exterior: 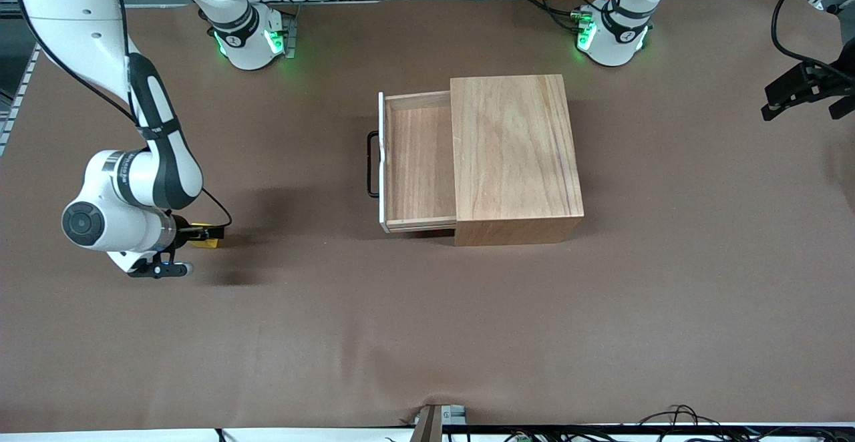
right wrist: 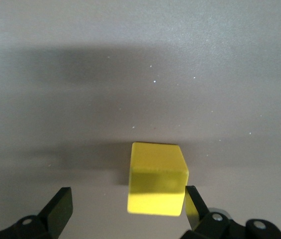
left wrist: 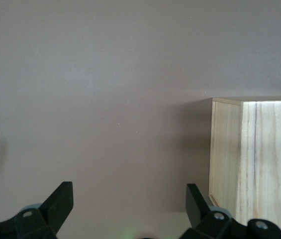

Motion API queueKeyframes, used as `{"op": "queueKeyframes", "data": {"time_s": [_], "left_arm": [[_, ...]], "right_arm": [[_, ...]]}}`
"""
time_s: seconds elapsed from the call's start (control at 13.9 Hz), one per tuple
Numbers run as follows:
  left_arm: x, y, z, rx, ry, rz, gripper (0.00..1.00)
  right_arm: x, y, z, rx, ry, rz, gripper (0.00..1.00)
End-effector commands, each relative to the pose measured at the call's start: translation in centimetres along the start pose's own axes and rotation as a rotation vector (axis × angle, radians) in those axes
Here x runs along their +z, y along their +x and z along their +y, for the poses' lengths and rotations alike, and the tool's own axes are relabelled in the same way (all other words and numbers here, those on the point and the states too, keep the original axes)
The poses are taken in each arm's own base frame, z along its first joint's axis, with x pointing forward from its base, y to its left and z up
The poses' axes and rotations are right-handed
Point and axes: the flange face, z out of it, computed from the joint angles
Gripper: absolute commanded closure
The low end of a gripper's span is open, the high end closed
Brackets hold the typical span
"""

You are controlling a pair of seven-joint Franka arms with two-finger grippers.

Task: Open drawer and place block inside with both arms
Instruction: 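Lower the right gripper over the yellow cube, then close the right gripper on the yellow cube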

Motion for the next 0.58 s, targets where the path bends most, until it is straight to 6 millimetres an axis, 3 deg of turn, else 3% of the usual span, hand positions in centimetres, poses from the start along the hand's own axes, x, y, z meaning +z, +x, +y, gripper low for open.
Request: {"op": "queueKeyframes", "data": {"time_s": [0.0,0.22,0.29,0.36,0.43,0.5], "left_arm": [[-0.4,-1.1,-0.9,-0.020,-0.011,0.024,0.00],[0.0,-0.7,-0.7,-0.020,-0.010,0.026,0.00],[0.2,-0.6,-0.5,-0.015,-0.010,0.020,0.00],[0.4,-0.6,0.0,-0.010,-0.010,0.013,0.00],[0.3,-0.8,0.6,0.002,-0.009,0.007,0.00],[0.5,-0.9,1.0,0.010,-0.010,-0.005,0.00]], "right_arm": [[2.0,0.6,0.9,-0.071,-0.008,-0.010,0.00],[2.8,0.3,1.2,-0.076,-0.006,-0.024,0.00],[3.0,0.3,1.3,-0.069,-0.005,-0.025,0.17],[3.2,0.3,1.3,-0.064,-0.005,-0.031,0.78],[3.2,0.3,1.2,-0.058,-0.005,-0.031,1.00],[3.2,0.3,1.2,-0.052,-0.005,-0.031,1.00]]}}
